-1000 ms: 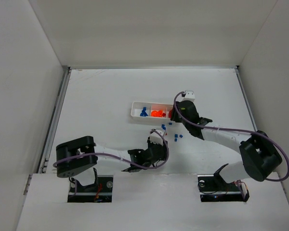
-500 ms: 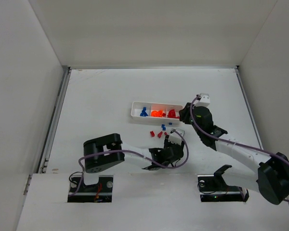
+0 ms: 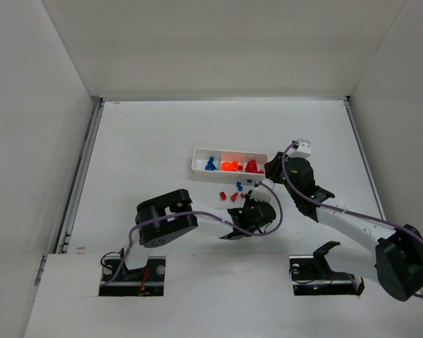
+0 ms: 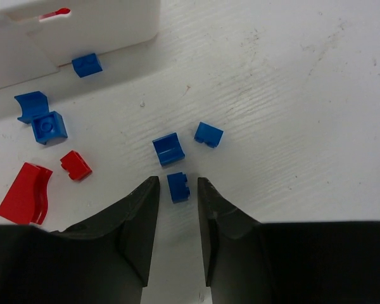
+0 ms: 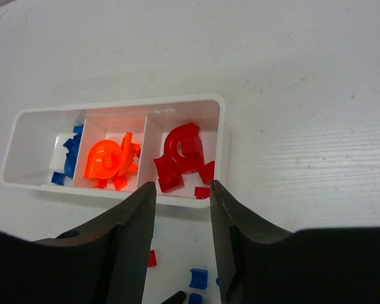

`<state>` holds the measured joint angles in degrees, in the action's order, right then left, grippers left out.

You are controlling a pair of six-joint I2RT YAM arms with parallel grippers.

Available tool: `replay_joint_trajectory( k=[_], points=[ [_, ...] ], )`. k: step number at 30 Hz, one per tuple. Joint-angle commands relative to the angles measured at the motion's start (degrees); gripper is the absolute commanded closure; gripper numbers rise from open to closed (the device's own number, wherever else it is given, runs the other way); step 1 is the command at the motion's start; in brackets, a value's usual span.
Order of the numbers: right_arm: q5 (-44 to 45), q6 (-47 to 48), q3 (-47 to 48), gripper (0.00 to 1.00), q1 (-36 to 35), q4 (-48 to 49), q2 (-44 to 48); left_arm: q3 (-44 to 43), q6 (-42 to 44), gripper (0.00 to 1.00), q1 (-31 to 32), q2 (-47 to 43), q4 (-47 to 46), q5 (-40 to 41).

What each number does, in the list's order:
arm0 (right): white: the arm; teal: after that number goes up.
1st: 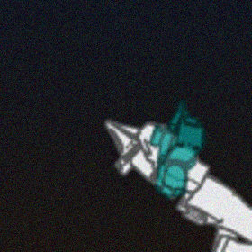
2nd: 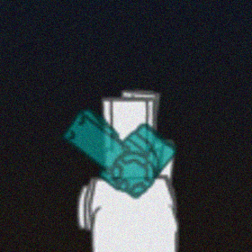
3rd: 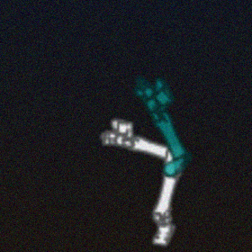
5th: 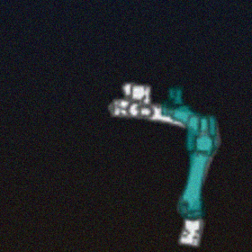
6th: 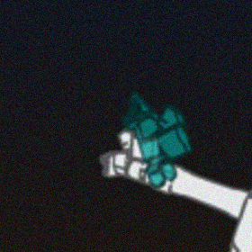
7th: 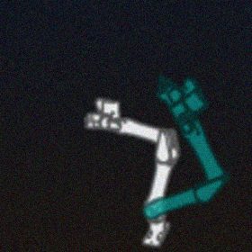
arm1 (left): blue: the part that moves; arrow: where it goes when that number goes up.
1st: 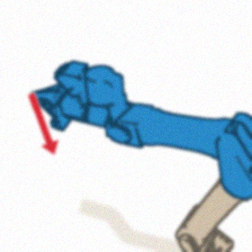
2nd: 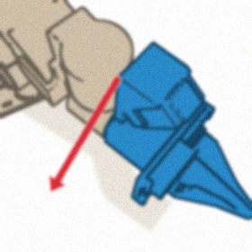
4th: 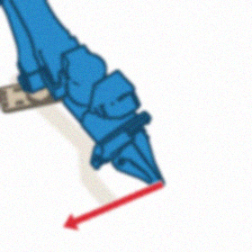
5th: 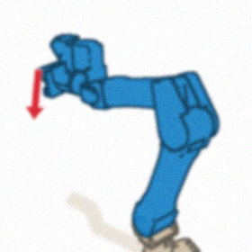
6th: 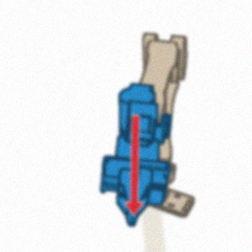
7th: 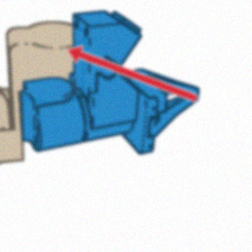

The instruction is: Sort the legos into containers by color

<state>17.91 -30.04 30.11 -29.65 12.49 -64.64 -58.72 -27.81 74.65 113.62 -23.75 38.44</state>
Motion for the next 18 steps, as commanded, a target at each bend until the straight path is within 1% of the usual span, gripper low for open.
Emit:
replay_joint_trajectory(
  k=[1, 5, 7, 10, 14, 18],
  points=[
    [-0.5, -0.9, -0.3, 0.55, 0.5, 3.9, 1.4, -1.8, 1.2, 0.77, -0.2, 0.9, 1.6, 0.5],
    [-0.5, -0.9, -0.3, 0.55, 0.5, 3.9, 1.3, -1.6, 1.5, 0.87, -0.2, 0.3, 1.7, 0.3],
    [-0.5, -1.0, -0.3, 0.55, 0.5, 3.9, 1.3, -0.7, 1.7, 0.90, 0.3, -1.1, 1.3, 0.4],
    [-0.3, -1.0, -0.6, 0.55, 0.5, 3.9, 1.8, 1.8, 2.2, 0.91, 1.3, -5.5, 0.2, 1.0],
    [-0.2, -1.0, -0.8, 0.55, 0.5, 3.9, 2.4, 7.7, 2.4, 0.91, 1.9, -13.9, -1.6, 2.3],
    [-0.2, -0.9, -0.6, 0.56, 0.3, 3.9, 1.5, 14.1, 1.3, 0.91, -0.9, -23.7, -2.1, 3.3]
  ],
)
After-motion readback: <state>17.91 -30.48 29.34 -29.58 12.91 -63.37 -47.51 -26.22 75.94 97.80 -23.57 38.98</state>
